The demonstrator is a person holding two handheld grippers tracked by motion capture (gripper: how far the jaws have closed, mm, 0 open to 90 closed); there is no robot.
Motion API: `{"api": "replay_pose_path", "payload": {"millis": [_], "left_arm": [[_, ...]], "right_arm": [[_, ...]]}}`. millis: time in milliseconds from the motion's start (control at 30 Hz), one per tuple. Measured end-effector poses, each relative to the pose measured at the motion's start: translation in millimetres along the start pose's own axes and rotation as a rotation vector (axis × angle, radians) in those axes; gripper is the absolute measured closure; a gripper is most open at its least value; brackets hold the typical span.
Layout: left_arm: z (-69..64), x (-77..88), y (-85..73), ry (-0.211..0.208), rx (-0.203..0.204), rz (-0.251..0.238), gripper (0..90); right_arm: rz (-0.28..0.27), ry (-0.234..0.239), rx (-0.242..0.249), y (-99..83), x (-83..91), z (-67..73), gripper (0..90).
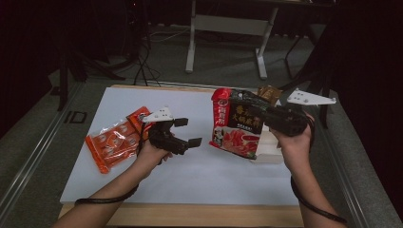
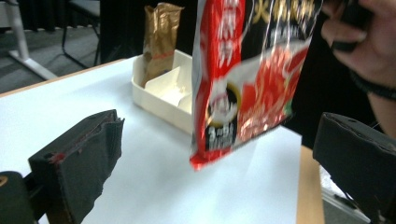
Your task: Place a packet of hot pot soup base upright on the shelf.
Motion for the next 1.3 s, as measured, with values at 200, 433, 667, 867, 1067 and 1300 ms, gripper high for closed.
{"api": "replay_pose_path", "payload": {"millis": [200, 433, 667, 867, 1067, 1300], "left_arm": [[5.1, 2.6, -16.5, 0.001, 0.011, -0.006, 1.3], [5.6, 5.7, -31.1, 0.033, -0.002, 0.002, 1.3], [4.3, 3.6, -52.8, 0.052, -0.004, 0.035, 1.3], [5.7, 4.8, -67.4, 0.063, 0.006, 0.035, 1.3], [6.6, 7.6, -82.3, 0.073, 0.012, 0.051, 1.3], [8.8, 13.2, -93.1, 0.099, 0.013, 0.051, 1.3]], "right_arm": [[-0.017, -0.022, 0.001, 9.7, 6.0, -9.8, 76.6], [-0.034, -0.059, -0.006, 18.5, 14.0, -25.0, 76.6], [-0.017, -0.105, -0.006, 22.8, 20.2, -43.0, 76.6], [-0.021, -0.140, -0.027, 22.6, 25.9, -61.6, 76.6], [-0.021, -0.185, -0.039, 21.3, 28.8, -80.0, 76.6], [-0.014, -0.228, -0.070, 19.4, 27.6, -101.9, 76.6]]}}
Point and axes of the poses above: each handheld gripper's, and its own axes: x roughly backward along the jaws, y roughly out of its top, z roughly to its left, the point moved 6 cm from there along -x, roughly forward along the jaws, and after that the axes turned 14 degrees about z, right-handed, at the moved point
